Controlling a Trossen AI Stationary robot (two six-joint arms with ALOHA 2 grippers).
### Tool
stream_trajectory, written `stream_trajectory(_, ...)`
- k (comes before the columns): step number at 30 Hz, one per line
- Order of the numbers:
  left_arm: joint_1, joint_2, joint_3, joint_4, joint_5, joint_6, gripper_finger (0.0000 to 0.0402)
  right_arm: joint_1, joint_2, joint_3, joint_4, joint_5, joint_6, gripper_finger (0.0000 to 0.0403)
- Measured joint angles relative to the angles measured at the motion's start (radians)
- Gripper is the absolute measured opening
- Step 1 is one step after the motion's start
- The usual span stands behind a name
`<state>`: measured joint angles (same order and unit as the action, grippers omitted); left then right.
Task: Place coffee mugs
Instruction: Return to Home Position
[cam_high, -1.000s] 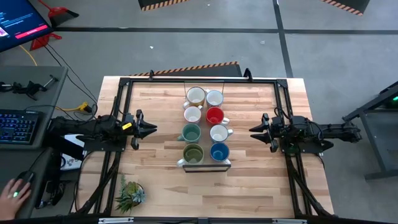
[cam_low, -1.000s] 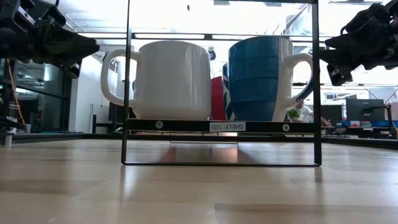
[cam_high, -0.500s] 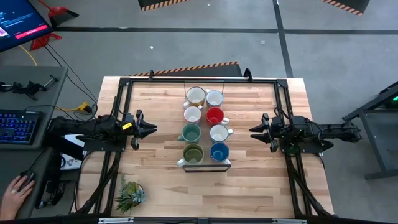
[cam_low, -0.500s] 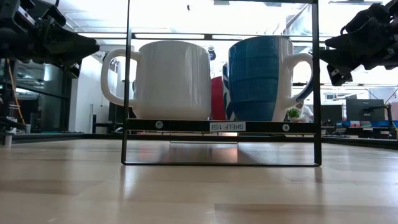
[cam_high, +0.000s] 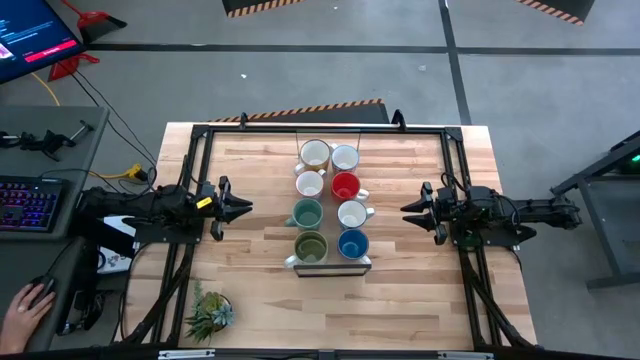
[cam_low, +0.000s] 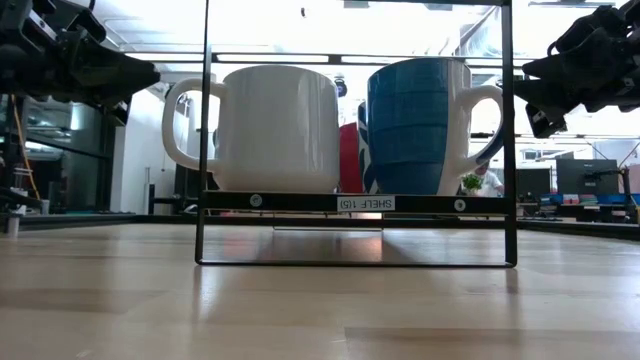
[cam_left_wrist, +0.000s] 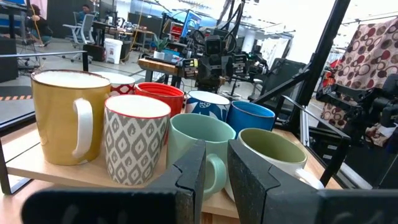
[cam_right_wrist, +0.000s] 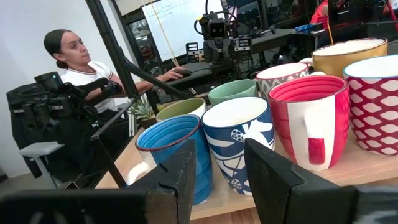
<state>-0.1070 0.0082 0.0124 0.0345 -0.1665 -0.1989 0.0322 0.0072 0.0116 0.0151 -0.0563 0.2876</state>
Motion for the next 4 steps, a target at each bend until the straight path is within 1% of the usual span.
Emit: stream_trajectory(4,0.0,0.0,0.0,0.0,0.0,0.0,0.0058,0.0,0.0,0.0,0.0,0.0,0.0,0.0119)
